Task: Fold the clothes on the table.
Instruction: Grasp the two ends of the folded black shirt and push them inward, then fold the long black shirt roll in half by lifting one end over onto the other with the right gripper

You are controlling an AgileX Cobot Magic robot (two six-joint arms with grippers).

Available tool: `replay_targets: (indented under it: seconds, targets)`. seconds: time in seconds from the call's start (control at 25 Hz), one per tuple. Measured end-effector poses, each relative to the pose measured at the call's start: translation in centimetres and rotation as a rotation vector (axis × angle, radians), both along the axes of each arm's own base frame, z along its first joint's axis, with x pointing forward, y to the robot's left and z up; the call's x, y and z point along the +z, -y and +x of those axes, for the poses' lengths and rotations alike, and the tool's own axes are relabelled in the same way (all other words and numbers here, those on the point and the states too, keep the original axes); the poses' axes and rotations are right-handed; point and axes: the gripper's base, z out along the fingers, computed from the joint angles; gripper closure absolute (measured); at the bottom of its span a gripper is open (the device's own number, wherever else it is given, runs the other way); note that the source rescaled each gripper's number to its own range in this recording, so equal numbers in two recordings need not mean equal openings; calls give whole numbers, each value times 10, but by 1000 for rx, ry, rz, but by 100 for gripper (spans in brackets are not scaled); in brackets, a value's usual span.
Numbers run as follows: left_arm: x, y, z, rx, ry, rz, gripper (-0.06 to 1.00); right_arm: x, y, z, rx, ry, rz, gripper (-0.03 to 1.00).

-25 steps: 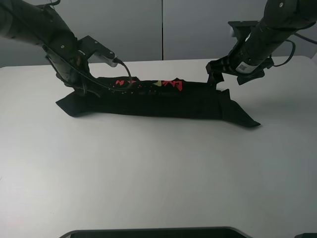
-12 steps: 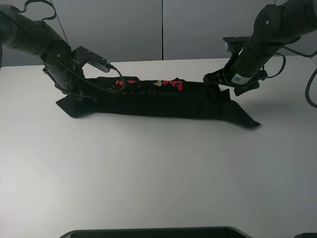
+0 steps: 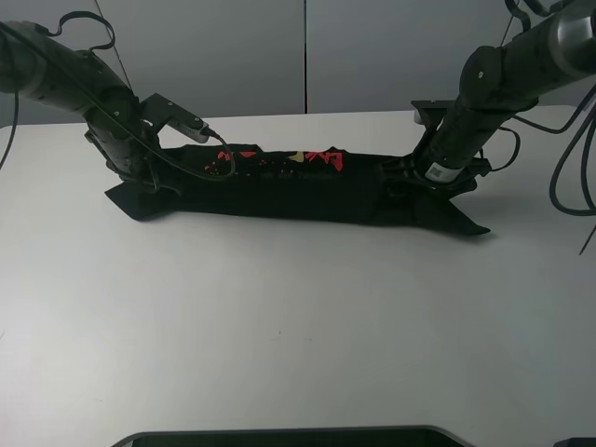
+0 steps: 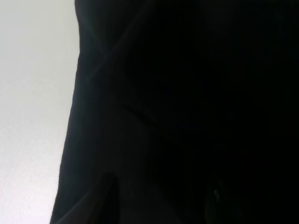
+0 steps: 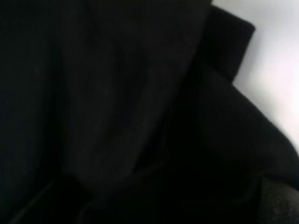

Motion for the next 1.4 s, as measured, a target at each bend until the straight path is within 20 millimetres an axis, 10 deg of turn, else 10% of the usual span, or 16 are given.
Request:
replay_targets:
  seconds: [0.28,0.68,1.4]
  targets:
    - [-2,0,1,-3,0,1,38,-3,-1,3,15,4,1,13]
    - [-2,1,2,-8,8,-7,38,-5,-2,3,24,5,18,87]
    - [0,11,0,0,-14,-133,38,-3,12,3,18,-4,-178,89]
